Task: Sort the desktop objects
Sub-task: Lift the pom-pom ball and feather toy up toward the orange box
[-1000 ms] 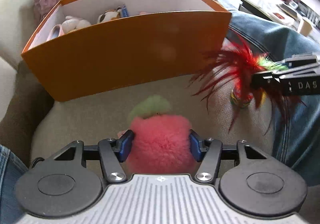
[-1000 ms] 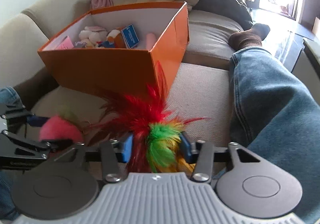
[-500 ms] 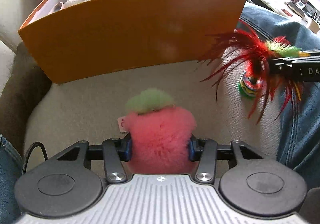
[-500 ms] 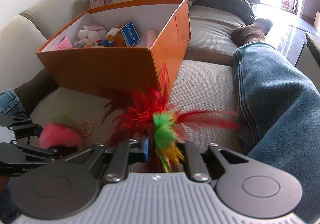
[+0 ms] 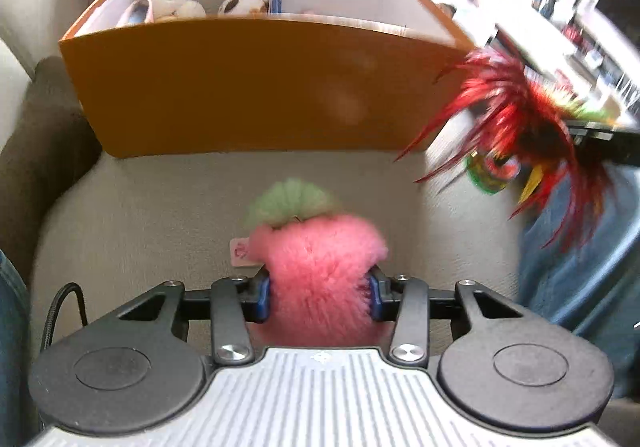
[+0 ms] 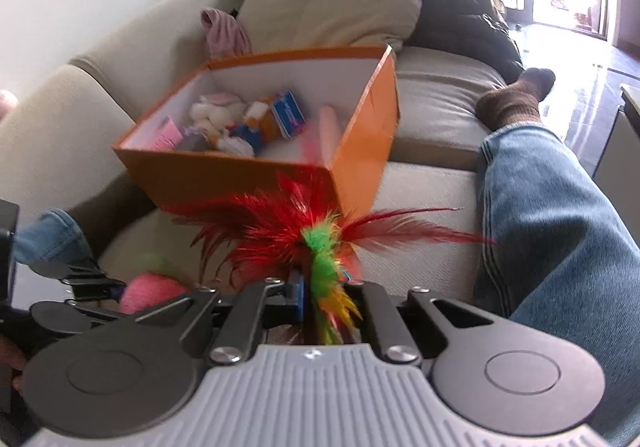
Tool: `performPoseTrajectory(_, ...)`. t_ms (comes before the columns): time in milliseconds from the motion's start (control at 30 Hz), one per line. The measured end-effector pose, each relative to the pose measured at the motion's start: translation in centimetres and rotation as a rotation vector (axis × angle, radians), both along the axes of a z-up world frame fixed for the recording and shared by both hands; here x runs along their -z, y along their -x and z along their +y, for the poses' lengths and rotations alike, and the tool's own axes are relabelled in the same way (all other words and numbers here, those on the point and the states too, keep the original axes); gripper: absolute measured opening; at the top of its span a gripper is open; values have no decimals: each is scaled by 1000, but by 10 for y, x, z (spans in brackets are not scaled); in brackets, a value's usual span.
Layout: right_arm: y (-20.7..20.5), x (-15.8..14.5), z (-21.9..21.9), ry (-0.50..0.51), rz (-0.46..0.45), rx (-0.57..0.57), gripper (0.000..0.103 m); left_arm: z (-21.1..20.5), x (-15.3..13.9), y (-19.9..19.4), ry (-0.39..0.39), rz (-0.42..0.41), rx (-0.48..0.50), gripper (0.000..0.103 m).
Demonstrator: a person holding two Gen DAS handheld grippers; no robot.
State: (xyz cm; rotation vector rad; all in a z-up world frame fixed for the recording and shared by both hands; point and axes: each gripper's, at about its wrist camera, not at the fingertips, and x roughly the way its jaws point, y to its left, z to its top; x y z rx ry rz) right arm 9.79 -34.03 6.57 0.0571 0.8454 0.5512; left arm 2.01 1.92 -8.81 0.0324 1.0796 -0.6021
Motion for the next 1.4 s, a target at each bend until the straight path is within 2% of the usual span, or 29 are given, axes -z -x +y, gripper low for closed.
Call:
performPoseTrajectory(367, -24, -37, 21, -17, -80, -59, 9, 23, -70, -6, 190, -76, -43, 45)
performPoseTrajectory(400, -28, -40, 24, -14, -91, -61, 9, 20, -75, -13, 207, -83, -46, 38)
performPoseTrajectory(433, -31, -43, 26, -14, -96, -62, 9, 21, -82, -16, 220, -94, -50, 18)
performPoseTrajectory(533, -44, -50, 32, -28, -102, -62, 8, 13, -96, -33, 239, -115, -54, 17)
performPoseTrajectory(667, -54, -52, 40, -28, -117, -59, 8, 5, -100, -45, 222, -137, -54, 14)
performPoseTrajectory(833, -53, -49, 37, -46, -127, -36, 8, 20, -92, -39, 220, -94, -43, 15)
performPoseTrajectory(867, -52, -48, 36, -47, -129, -27, 7, 23, -90, -37, 207, -85, -32, 15)
performPoseTrajectory(967, -46, -46, 29, -47, -142, 4, 7, 30, -81, -28, 155, -62, -3, 25)
performPoseTrajectory(1100, -39, -50, 19, -54, -166, 38, 6, 36, -60, -16, 85, -8, 59, 59)
performPoseTrajectory(1200, -38, -51, 13, -65, -172, 66, 6, 30, -43, -8, 46, 32, 90, 59)
performPoseTrajectory(1267, -38, -51, 11, -70, -175, 76, 6, 23, -34, -3, 45, 32, 88, 59)
performPoseTrajectory(1400, -38, -51, 11, -72, -181, 81, 6, -2, -22, 2, 9, -85, 90, 67)
